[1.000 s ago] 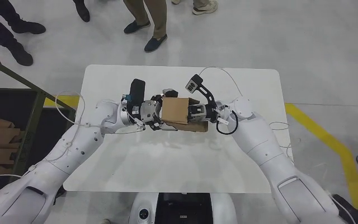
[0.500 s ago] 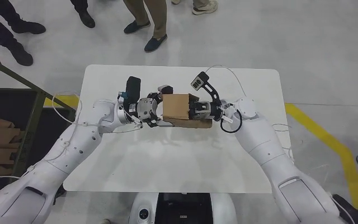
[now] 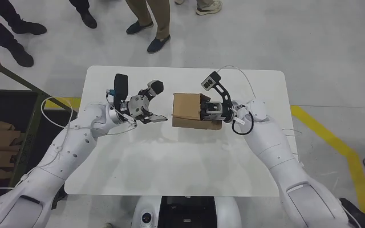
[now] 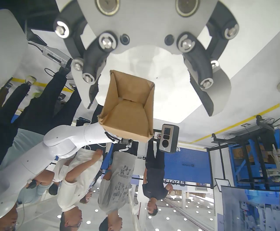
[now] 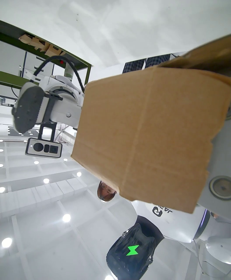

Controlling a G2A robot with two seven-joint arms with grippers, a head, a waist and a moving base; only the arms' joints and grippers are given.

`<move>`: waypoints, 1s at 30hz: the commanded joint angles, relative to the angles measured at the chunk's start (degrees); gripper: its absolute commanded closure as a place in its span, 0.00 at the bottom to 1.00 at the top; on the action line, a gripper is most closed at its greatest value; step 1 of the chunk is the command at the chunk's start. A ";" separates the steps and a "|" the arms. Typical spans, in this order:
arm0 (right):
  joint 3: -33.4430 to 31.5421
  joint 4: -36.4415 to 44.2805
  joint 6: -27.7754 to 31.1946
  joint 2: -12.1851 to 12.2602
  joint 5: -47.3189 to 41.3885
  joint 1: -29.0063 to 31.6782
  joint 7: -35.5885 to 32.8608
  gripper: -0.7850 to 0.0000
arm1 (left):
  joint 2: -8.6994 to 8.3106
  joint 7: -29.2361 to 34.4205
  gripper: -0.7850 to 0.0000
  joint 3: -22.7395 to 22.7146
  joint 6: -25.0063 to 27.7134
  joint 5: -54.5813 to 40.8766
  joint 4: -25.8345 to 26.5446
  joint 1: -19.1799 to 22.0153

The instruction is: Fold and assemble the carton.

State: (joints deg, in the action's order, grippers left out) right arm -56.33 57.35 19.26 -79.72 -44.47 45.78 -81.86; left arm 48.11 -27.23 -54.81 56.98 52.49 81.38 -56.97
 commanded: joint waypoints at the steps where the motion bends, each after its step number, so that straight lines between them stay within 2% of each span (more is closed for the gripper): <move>1: 0.03 0.23 -0.07 0.02 0.22 0.18 -0.04 1.00 | 0.12 0.62 0.00 -0.44 -0.54 -1.28 0.18 -0.46; 15: 0.53 2.72 -0.42 -0.12 0.90 1.25 0.80 1.00 | 1.67 10.08 0.00 -0.44 -4.24 -6.01 0.74 -0.27; 30: 0.47 3.75 -0.64 -0.16 1.01 1.65 0.78 1.00 | 2.93 12.48 0.00 -1.62 -3.06 -6.84 1.17 -1.15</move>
State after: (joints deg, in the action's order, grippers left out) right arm -55.75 61.12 18.60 -79.90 -43.47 47.45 -81.06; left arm 50.98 -14.80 -56.29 53.90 45.65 82.66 -58.03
